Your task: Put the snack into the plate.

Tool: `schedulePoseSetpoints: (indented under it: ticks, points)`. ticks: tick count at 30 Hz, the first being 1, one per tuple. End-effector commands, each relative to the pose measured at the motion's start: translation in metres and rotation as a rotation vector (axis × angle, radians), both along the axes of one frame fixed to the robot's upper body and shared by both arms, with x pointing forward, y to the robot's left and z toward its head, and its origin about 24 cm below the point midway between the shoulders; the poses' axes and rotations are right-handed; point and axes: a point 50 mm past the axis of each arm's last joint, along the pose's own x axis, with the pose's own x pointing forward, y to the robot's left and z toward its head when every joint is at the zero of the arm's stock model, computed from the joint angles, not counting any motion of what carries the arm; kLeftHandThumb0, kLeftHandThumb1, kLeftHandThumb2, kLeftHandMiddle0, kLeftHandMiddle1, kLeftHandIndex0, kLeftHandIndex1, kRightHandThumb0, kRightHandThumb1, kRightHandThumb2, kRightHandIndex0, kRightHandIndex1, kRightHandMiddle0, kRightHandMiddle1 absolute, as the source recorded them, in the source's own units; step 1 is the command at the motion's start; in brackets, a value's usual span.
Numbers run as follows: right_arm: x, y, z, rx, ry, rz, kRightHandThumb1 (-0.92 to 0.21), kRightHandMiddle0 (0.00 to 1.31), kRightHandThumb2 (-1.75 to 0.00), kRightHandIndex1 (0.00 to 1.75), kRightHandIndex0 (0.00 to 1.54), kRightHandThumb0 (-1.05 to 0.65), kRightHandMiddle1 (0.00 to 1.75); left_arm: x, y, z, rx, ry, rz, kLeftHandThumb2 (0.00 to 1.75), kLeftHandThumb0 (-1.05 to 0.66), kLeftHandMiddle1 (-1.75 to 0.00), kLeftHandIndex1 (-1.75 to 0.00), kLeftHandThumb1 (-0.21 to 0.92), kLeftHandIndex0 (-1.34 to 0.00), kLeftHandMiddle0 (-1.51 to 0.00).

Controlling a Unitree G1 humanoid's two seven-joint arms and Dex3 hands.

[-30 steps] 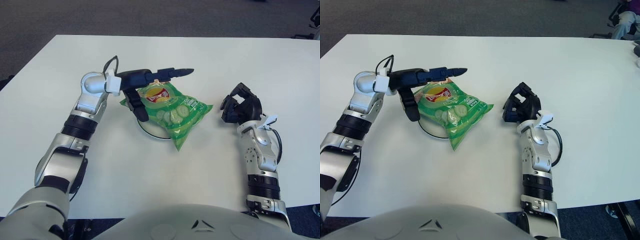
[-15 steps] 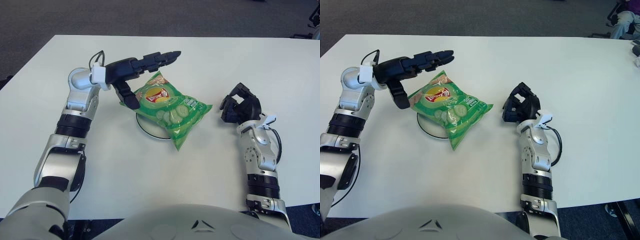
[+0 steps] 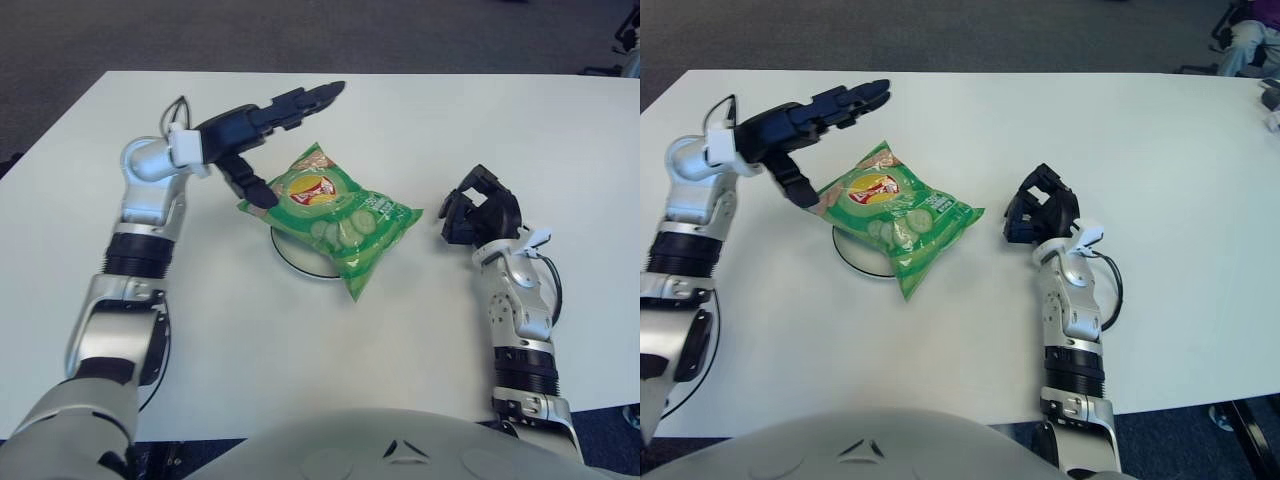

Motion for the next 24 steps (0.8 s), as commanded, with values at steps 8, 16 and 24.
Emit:
schedulePoseSetpoints:
  ticks: [8, 16, 24]
  points:
    - [-0.017, 0.0, -0.036, 0.047, 0.127, -0.029, 0.08, 0.7, -1.75, 1.68, 0.92, -0.01, 1.75, 0.009, 0.056, -0.06, -0.258, 0.063, 0.419, 0.45, -0.88, -0.62, -0.96, 0.85, -0.04, -0.34]
    - [-0.017, -0.003, -0.036, 0.042, 0.12, -0.024, 0.08, 0.7, -1.75, 1.69, 0.91, -0.01, 1.75, 0.009, 0.041, -0.083, -0.827, 0.232, 0.49, 1.08, -0.25, -1.63, -1.55, 0.46, -0.44, -0.46]
    - [-0.016, -0.003, -0.037, 0.041, 0.122, -0.024, 0.07, 0.69, -1.75, 1.72, 0.89, -0.01, 1.75, 0.001, 0.04, -0.096, -0.942, 0.265, 0.62, 1.47, -0.02, -1.74, -1.61, 0.15, -0.63, -0.69]
